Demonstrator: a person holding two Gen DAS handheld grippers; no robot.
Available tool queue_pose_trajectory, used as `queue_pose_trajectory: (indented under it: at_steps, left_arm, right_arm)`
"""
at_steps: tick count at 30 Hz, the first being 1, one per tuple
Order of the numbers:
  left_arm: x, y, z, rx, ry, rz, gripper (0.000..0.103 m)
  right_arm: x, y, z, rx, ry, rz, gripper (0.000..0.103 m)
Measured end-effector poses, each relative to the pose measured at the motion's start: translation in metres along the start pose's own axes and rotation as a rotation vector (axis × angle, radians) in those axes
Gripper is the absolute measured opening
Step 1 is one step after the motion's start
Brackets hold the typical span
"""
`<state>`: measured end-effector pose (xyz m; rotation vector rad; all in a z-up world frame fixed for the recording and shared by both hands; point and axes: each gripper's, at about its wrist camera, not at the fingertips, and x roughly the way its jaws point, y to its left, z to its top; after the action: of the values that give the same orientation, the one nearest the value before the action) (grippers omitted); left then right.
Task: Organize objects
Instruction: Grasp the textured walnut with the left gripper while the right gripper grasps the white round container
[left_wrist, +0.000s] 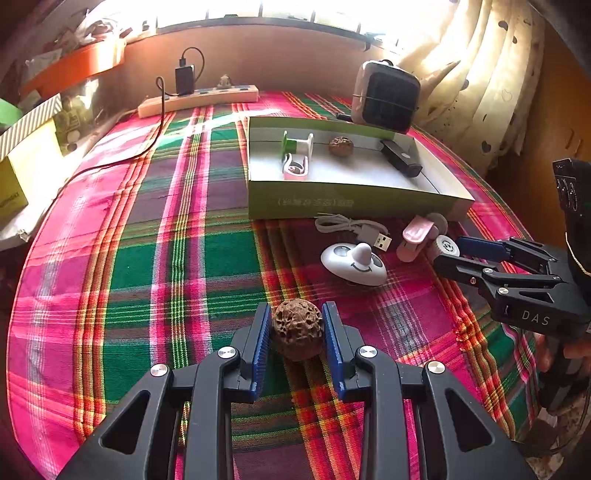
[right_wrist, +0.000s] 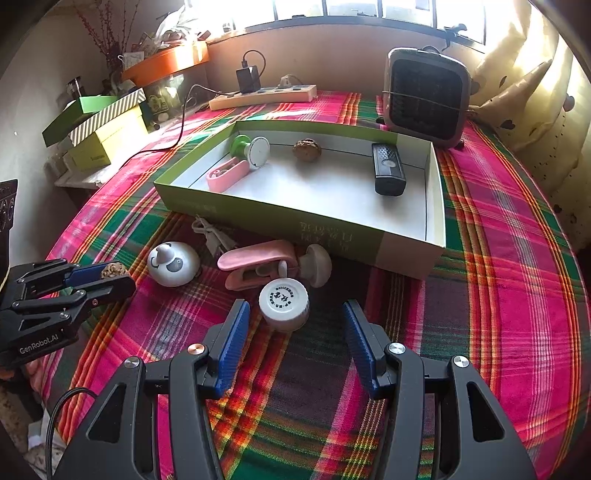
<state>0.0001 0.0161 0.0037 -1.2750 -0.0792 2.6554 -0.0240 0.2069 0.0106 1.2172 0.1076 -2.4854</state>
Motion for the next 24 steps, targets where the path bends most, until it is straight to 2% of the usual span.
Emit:
queue_pose_trajectory:
  at_steps: [15,22,24]
  left_arm:
    - [0.0033,0.0085,0.005,-0.017,-0.014,-0.007,0.026]
    - [0.0049,0.0083,0.0069,-0.015,-0.015,-0.004,0.026]
    - [0.0048,0.008,0.0069,-0.014,-0.015,-0.003,0.026]
  right_arm:
    - [0.0092,0.0088,0.0038,-0.036,0.004,-0.073,0.053]
    - [0.0089,0.0076,0.0041,-0.03,0.002,-0.071,0.052]
    - [0.0086,0.0075,0.004,-0.029,0.001,-0.075,0.049]
